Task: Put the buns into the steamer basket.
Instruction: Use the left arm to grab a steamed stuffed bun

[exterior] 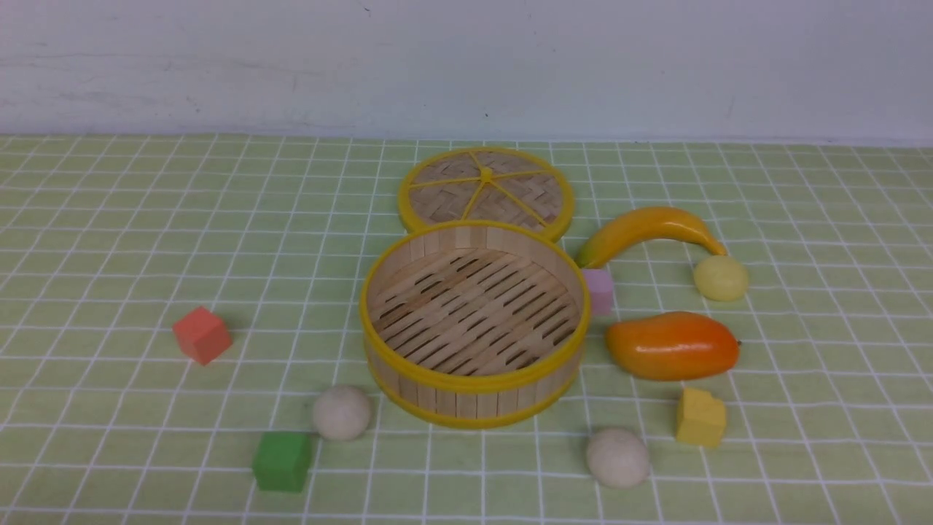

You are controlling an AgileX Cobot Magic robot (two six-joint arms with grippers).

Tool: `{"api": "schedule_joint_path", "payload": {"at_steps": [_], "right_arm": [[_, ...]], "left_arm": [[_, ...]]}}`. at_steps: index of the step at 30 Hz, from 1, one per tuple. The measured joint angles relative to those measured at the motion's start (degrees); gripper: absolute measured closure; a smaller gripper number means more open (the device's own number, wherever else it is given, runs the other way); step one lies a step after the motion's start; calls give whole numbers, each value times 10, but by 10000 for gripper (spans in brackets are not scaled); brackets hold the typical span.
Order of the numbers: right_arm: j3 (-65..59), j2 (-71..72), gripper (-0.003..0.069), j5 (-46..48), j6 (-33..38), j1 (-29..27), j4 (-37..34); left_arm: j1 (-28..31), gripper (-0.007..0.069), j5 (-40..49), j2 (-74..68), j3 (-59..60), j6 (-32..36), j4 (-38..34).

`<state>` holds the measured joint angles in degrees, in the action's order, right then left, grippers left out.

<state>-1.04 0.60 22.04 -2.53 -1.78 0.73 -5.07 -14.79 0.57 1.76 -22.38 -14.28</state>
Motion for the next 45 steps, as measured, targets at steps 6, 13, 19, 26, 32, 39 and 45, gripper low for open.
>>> {"api": "schedule_joint_path", "payload": {"at_steps": [6,13,19,26,32,39,45], "right_arm": [[0,0,420,0,0,0,0],[0,0,420,0,0,0,0],[0,0,420,0,0,0,0],[0,0,420,0,0,0,0],[0,0,420,0,0,0,0],[0,0,420,0,0,0,0],[0,0,420,0,0,0,0]], "left_arm": [[0,386,17,0,-80,0,-3],[0,386,229,-105,-328,1,19],[0,386,449,-245,-460,1,44],[0,386,514,-366,-457,1,81],[0,386,551,-499,-454,29,34],[-2,386,635,-668,-525,156,-83],[-73,386,645,-812,-606,163,-71]]}}
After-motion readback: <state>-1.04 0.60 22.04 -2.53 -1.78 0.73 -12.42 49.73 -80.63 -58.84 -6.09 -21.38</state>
